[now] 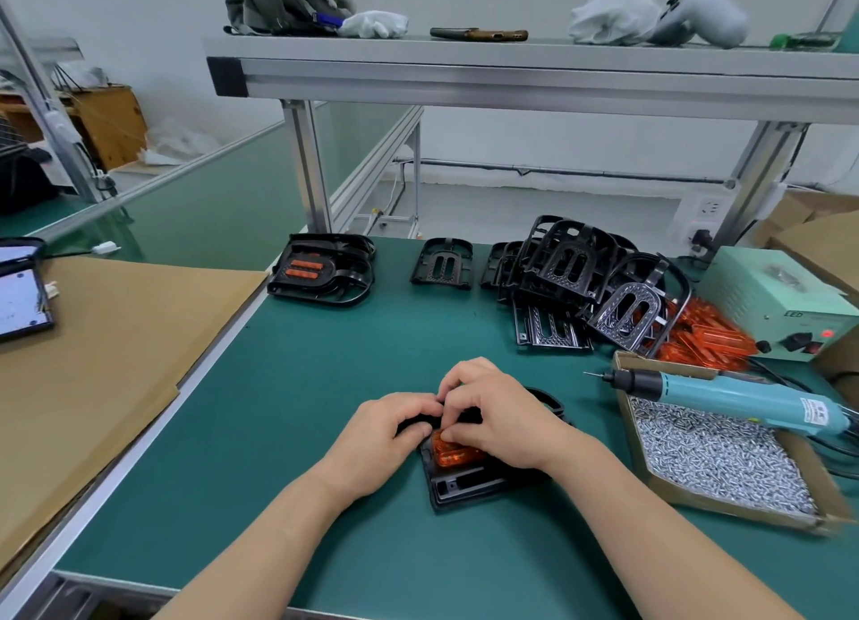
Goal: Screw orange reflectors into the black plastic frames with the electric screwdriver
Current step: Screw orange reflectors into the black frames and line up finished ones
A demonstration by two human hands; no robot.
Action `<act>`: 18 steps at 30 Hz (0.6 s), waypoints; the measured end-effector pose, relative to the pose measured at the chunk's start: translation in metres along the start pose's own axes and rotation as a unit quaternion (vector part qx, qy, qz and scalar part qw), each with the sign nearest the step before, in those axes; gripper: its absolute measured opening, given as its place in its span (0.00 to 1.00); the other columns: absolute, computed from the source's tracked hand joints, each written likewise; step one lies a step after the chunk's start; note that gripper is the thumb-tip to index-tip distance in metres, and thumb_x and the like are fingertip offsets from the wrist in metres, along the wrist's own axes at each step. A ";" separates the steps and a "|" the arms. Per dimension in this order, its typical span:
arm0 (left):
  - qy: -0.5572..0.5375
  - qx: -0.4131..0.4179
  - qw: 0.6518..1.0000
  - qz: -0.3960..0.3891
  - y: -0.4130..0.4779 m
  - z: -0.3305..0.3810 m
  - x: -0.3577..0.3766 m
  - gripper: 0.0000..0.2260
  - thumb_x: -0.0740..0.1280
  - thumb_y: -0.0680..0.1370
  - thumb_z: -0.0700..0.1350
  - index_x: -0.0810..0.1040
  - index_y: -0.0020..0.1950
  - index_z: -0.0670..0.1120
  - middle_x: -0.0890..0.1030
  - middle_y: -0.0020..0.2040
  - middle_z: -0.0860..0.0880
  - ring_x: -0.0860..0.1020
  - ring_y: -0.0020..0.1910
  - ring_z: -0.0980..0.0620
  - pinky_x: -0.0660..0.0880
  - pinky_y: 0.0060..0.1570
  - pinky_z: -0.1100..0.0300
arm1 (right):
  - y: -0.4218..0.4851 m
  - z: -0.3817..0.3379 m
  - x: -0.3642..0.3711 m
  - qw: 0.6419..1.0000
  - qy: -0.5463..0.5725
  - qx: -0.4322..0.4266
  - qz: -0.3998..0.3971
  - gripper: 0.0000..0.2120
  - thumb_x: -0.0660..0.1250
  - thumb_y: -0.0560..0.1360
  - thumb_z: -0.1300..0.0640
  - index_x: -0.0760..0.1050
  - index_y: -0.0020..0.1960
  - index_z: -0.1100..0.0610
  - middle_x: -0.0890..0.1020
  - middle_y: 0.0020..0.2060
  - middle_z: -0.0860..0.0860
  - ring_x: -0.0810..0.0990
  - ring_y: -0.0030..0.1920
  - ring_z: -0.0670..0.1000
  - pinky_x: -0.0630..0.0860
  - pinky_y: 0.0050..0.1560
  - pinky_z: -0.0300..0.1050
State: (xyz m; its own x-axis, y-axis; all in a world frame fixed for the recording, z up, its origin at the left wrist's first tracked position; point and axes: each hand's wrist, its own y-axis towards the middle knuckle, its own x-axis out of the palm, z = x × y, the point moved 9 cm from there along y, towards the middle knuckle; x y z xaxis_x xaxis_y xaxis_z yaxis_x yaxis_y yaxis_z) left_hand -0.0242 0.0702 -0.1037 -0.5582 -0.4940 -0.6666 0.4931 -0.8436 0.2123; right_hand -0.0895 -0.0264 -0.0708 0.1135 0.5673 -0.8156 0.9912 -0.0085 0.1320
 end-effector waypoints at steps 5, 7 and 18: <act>-0.006 0.007 1.000 -0.005 0.000 0.005 -0.001 0.14 0.66 0.79 0.38 0.83 0.59 0.52 0.81 0.58 0.64 0.76 0.60 0.64 0.71 0.63 0.64 | -0.001 -0.001 0.006 0.998 -0.054 0.016 0.013 0.07 0.73 0.75 0.54 0.77 0.40 0.52 0.73 0.51 0.43 0.67 0.57 0.44 0.71 0.59 0.48; -0.002 0.020 1.000 -0.022 -0.002 0.010 0.003 0.13 0.64 0.79 0.44 0.81 0.61 0.53 0.80 0.60 0.64 0.75 0.62 0.64 0.68 0.64 0.67 | -0.004 0.003 0.007 0.999 -0.029 0.033 0.021 0.08 0.72 0.76 0.55 0.76 0.40 0.51 0.73 0.51 0.43 0.66 0.57 0.44 0.70 0.62 0.48; -0.007 -0.015 0.999 -0.047 -0.004 0.004 0.008 0.19 0.68 0.78 0.45 0.72 0.68 0.56 0.77 0.64 0.62 0.73 0.65 0.62 0.69 0.68 0.57 | -0.033 0.036 -0.037 0.992 -0.041 0.103 -0.059 0.10 0.74 0.73 0.54 0.80 0.52 0.42 0.71 0.66 0.43 0.62 0.69 0.42 0.58 0.65 0.37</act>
State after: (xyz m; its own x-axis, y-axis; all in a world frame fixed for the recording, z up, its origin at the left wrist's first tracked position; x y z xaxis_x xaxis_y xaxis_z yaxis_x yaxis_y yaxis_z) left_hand -0.0333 0.0693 -0.1072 -0.6120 -0.4160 -0.6726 0.4578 -0.8799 0.1275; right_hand -0.1242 -0.0767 -0.0651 -0.0066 0.5057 -0.8627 0.9899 -0.1186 -0.0771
